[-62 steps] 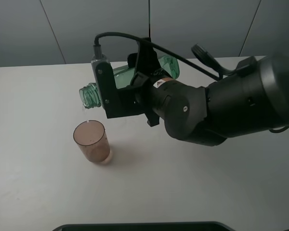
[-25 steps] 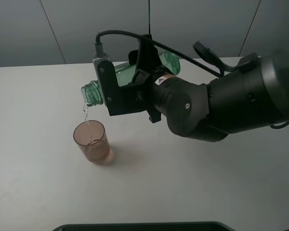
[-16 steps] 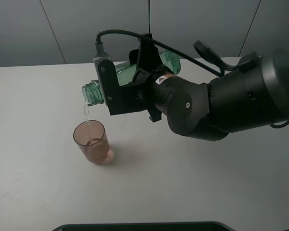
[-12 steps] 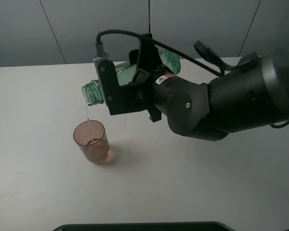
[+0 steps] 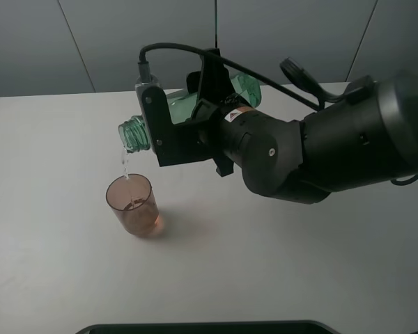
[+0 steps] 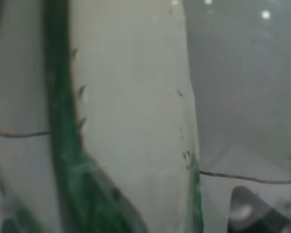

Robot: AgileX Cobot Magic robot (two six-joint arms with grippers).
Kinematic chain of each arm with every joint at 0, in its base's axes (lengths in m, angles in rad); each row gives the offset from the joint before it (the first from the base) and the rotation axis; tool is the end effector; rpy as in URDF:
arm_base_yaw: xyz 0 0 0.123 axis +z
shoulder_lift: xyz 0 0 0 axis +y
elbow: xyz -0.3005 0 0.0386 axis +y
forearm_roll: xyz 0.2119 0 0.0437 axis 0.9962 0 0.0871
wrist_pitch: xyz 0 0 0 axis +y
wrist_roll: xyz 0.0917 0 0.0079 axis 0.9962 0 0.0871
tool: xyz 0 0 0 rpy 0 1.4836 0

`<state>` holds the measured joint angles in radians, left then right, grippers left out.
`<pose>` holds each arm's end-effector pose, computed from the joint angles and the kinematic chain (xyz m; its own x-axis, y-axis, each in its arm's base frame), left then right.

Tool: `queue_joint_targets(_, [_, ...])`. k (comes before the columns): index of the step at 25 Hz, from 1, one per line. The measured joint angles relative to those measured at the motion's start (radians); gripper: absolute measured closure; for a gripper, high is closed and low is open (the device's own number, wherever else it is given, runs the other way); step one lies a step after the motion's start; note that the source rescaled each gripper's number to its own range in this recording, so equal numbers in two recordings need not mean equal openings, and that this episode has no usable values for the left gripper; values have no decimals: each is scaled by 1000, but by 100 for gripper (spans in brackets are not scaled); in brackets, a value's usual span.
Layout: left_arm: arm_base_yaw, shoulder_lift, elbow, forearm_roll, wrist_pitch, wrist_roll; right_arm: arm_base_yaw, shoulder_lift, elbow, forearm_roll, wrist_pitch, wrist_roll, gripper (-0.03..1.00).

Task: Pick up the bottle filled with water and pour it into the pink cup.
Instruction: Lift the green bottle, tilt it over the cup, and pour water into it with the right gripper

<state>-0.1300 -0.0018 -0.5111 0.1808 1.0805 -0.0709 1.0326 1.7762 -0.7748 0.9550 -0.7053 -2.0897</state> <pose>-0.0542 0.0218 0.2616 -0.4523 0.0740 -0.8888 -0.0052 0.9963 0.0857 0.2059 0.2500 0.2198 0.3955 -0.9174 -0.0449 -0.3608 -0.1102 -0.9261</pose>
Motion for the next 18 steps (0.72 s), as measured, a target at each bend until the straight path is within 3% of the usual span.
queue_joint_targets(18, [0, 0, 0, 0, 0, 0, 0, 0, 0, -29, 0, 0, 94])
